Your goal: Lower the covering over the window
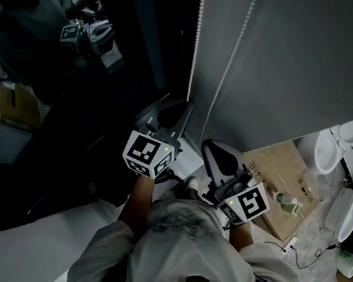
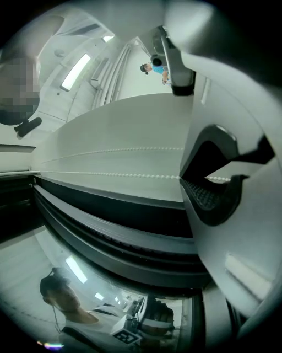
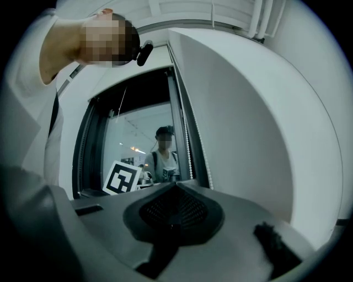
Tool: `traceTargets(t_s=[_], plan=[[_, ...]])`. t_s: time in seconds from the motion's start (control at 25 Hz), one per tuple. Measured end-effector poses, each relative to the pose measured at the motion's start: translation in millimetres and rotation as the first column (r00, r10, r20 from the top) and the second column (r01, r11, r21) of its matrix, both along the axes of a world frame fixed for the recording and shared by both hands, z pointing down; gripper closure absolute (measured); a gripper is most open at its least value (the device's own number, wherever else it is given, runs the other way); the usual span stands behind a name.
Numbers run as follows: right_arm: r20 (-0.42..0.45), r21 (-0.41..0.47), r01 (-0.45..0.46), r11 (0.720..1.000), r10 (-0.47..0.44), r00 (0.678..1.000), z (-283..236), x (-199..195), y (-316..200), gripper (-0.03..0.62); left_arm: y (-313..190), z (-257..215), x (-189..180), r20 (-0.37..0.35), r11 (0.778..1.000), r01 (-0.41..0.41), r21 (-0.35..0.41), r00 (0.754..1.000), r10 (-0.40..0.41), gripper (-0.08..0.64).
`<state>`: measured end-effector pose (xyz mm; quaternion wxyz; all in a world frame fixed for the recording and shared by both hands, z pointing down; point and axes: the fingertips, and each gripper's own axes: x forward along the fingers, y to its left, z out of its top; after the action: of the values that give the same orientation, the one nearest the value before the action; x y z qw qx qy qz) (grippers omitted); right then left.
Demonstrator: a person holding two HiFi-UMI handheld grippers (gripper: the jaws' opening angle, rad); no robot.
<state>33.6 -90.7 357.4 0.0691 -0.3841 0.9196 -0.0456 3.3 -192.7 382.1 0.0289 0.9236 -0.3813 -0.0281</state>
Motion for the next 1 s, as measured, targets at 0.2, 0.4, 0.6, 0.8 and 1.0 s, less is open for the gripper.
traceTargets(t_s=[0.2,0.4,0.6,0.8,1.0], plan=[[-0.034,0.017,0.011,1.000,-0.010,0.999,-4.0,-1.8,-1.2,0.575,16.2,2.9,2.5,0.031,1.000,-0.002,-0.010,1.000,0.002,0.555],[-0.031,0.044,0.032,0.999,-0.030,0.999,-10.2,-5.1,0.9,0.575,34.4,11.6,7.6,0.043,0.999,-0.021,-0.031,0.999,0.023,0.555],[-0.061,0.058,0.040,0.998,-0.036,0.998,-10.9,-6.1,0.7,0.575,44.9,15.9,10.6,0.042,0.999,-0.033,-0.037,0.999,0.034,0.555],[-0.066,0.074,0.047,0.996,-0.042,0.997,-15.3,-8.6,0.8,0.575,52.0,20.1,13.3,0.043,0.998,-0.033,-0.047,0.998,0.035,0.555],[-0.071,0.099,0.041,0.994,-0.034,0.997,-23.5,-12.4,1.9,0.574,58.4,22.5,7.6,0.044,0.999,-0.014,-0.041,0.999,0.015,0.555]])
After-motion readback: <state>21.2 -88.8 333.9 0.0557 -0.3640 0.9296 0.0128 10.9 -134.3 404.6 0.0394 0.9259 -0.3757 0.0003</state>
